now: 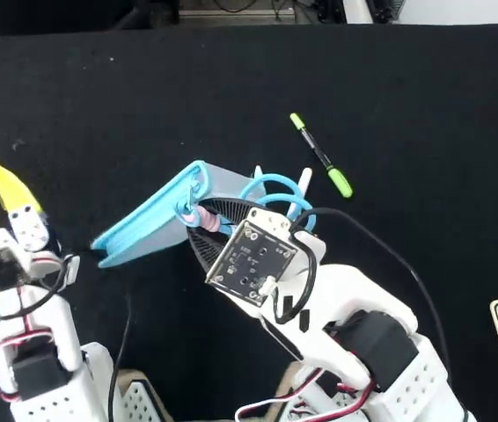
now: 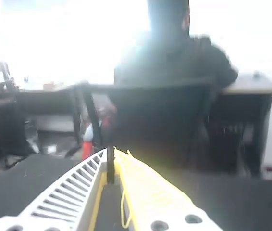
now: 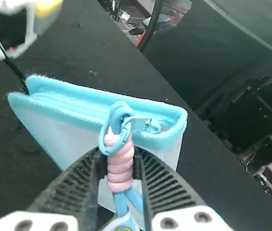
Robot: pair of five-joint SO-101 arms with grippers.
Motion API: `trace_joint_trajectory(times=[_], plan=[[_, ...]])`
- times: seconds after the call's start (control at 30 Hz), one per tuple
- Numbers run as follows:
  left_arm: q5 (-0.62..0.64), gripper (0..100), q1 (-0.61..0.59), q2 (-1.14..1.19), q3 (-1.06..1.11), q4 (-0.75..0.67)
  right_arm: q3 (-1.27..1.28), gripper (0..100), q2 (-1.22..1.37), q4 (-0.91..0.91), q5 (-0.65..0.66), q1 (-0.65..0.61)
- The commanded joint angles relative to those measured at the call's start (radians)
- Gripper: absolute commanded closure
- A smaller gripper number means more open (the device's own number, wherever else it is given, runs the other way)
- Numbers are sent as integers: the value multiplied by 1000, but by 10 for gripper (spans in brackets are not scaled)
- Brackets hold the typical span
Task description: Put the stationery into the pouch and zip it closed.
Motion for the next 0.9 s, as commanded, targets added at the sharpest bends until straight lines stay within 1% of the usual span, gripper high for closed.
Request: trace_joint_trajectory(times=[0.0,0.07,0.17,0.27,0.4,0.5,0.6,0.73,0.8,0.87], plan=[[175,960,-2,6,-94,-15,-8,988,-24,-3,11,11],[239,959,18,14,-82,6,-8,988,-25,-3,11,11],[224,959,145,9,-54,106,-5,988,-24,2,9,11],[143,959,321,6,-68,236,12,988,-25,-3,11,8],[-21,959,553,6,-125,428,13,988,-25,-40,11,12],[-95,959,676,6,-170,557,13,988,-24,-103,5,12],[-129,959,730,6,-183,606,38,988,-8,-199,3,12],[-170,959,734,6,-179,605,130,988,25,-354,3,8],[-167,959,734,6,-182,603,174,988,35,-396,3,9],[-167,959,742,6,-179,603,199,988,35,-400,-17,11]])
